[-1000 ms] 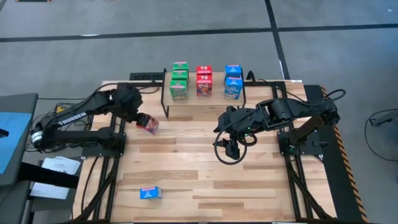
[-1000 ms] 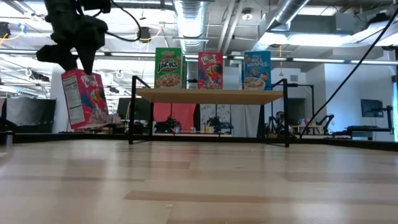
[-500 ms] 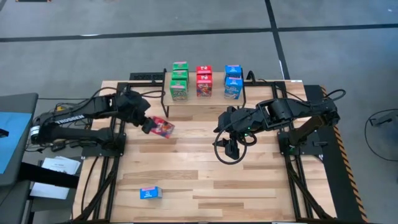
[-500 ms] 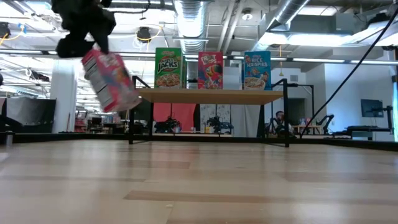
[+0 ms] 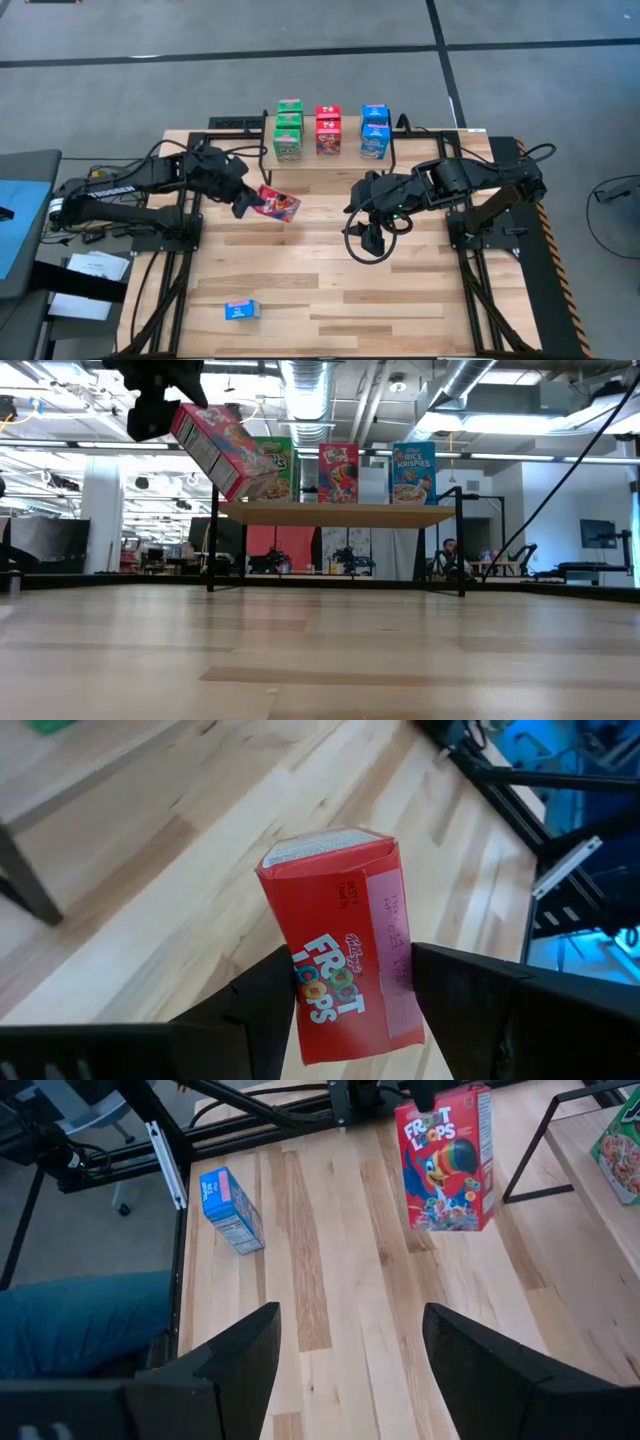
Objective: Stack cereal on shelf
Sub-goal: Put the red cereal box on the shelf aligned with the other red cereal boxes
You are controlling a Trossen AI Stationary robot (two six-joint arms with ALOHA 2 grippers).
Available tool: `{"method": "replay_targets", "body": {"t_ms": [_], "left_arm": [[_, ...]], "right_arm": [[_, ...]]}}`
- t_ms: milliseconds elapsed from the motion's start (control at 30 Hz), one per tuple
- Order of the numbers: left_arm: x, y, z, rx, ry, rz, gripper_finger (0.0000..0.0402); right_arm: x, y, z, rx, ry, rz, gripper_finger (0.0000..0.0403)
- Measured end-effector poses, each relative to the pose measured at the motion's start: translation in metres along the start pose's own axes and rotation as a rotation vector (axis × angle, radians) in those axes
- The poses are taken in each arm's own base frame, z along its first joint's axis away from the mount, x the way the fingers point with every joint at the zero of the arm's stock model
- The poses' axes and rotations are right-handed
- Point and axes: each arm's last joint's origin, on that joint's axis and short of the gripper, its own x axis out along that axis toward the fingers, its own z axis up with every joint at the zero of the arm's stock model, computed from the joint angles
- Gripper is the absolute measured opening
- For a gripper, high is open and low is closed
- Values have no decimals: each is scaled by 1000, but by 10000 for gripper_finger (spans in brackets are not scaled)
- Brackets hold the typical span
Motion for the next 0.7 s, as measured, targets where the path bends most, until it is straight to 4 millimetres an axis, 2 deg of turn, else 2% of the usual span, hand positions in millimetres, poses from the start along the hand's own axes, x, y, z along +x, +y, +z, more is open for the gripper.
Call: {"method": "replay_targets", "body": {"t_ms": [433, 567, 700], "left_arm": [[3, -16, -3, 136, -15, -91, 180], [9, -23, -4, 161, -13, -123, 180], [17, -28, -5, 206, 0, -140, 180]], "right_arm": [[0, 4, 5, -71, -38, 96, 270], [0, 5, 6, -77, -43, 98, 270], [0, 5, 7, -159, -58, 100, 270]]}}
